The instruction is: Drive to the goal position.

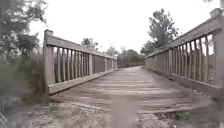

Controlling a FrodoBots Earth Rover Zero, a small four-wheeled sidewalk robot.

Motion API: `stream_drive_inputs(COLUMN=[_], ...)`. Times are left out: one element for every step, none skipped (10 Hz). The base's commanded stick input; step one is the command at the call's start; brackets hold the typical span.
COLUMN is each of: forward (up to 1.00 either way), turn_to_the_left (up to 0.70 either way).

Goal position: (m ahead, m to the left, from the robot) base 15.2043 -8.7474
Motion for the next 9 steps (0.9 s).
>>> stream_drive_inputs(forward=[0.7, 0.7, 0.7, 0.7, 0.7, 0.7, 0.7, 0.7, 0.7], turn_to_the_left=[0.0, 0.0, 0.0, 0.0, 0.0, 0.0, 0.0, 0.0, 0.0])
